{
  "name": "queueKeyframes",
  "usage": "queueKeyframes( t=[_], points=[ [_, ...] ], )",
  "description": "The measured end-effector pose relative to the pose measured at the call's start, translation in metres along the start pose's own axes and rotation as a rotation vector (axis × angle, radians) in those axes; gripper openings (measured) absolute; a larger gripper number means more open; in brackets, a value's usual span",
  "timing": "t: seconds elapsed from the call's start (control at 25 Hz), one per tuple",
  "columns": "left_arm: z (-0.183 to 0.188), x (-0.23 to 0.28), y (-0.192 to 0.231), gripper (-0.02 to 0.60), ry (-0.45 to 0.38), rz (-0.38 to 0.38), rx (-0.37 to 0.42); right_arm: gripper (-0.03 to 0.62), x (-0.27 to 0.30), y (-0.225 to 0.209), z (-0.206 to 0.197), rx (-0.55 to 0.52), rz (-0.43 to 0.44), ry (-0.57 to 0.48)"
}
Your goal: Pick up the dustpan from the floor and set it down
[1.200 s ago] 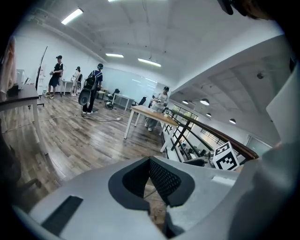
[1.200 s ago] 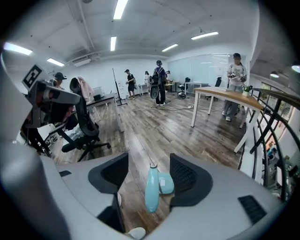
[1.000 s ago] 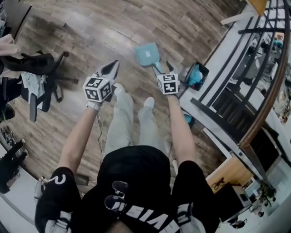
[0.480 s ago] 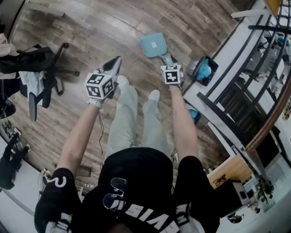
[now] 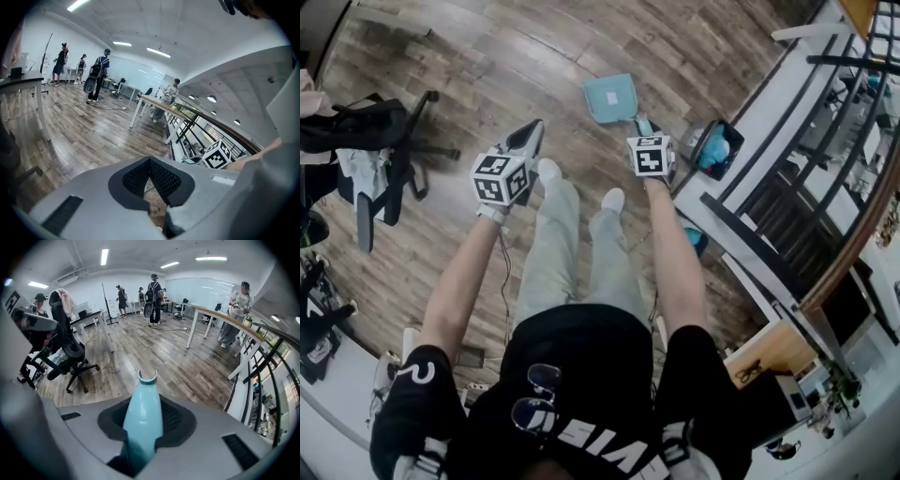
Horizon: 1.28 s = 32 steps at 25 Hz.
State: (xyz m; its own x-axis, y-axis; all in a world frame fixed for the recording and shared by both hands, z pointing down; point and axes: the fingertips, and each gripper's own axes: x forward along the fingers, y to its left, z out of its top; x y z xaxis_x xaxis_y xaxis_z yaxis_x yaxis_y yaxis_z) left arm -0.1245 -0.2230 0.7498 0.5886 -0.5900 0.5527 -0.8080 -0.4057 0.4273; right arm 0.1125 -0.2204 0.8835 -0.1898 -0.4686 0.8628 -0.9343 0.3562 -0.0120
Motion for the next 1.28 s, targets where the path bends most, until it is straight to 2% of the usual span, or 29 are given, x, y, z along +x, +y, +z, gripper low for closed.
queueKeyframes(
  t=[0.28,0.84,1.28],
  points=[
    [0.028,-0.016,-0.017,-0.002,-0.052,0.017,0.008,0.086,-0.057,-0.013,0.043,0.030,0.000,-0.053],
    [0.109,-0.096,-0.088,-0.002,-0.253,0.075,0.048,0.087,-0.241,-0.031,0.126,-0.016,-0.005,-0.368],
    [0.138,-0.161,-0.160,-0.002,-0.376,0.102,0.101,0.087,-0.375,-0.049,0.158,-0.019,-0.008,-0.573]
  ],
)
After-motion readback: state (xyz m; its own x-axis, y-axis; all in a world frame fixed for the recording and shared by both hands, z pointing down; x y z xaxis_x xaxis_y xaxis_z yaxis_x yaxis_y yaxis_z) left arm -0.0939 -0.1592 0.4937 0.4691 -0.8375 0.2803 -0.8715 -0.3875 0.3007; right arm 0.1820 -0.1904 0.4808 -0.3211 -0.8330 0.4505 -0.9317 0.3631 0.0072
